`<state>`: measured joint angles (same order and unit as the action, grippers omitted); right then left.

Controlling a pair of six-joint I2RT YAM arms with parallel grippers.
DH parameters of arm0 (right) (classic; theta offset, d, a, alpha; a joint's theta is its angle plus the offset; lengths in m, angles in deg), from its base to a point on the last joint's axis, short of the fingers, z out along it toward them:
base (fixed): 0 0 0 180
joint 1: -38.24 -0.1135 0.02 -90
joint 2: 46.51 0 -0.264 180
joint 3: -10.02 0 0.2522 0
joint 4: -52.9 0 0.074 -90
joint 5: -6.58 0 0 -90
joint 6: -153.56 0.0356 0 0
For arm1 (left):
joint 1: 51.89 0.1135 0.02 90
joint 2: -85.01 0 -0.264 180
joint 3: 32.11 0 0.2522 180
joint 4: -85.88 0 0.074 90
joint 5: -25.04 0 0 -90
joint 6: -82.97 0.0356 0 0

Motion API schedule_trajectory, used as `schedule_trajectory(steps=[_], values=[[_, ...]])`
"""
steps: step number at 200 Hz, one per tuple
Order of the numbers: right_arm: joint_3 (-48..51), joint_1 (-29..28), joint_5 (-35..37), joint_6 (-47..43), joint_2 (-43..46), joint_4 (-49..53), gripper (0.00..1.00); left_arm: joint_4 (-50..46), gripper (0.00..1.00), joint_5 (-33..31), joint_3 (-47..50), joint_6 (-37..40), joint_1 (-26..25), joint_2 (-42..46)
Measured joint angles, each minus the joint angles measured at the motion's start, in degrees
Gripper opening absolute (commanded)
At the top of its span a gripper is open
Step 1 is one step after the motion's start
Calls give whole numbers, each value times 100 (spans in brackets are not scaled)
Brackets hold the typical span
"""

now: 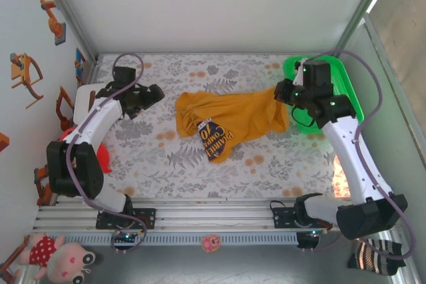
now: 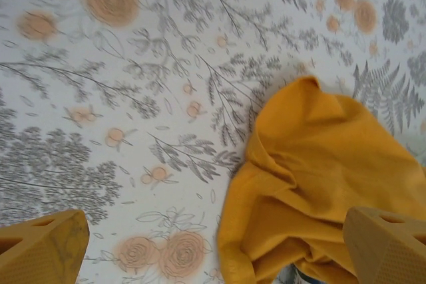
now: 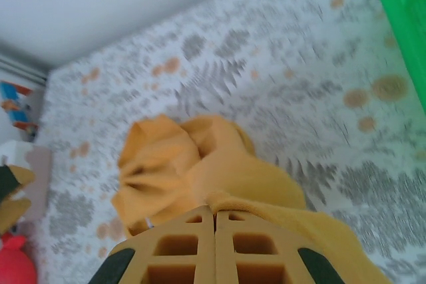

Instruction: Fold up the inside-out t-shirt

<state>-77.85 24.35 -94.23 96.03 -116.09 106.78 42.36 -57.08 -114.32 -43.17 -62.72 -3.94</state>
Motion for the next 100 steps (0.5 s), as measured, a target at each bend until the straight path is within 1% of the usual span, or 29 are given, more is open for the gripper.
schedule_trajectory(steps=[21, 40, 71, 100], values=[[673, 0, 7, -46, -201, 26, 0, -50, 97, 98, -227, 15, -313, -459], [1051, 0, 17, -61, -304, 52, 0, -168, 97, 72, -546, 20, -546, -903], [1130, 0, 17, -63, -304, -9, 0, -245, 100, -57, -1003, 83, -780, -1497], [1130, 0, 15, -63, -306, -90, 0, -256, 95, -57, -1303, 109, -863, -1801]])
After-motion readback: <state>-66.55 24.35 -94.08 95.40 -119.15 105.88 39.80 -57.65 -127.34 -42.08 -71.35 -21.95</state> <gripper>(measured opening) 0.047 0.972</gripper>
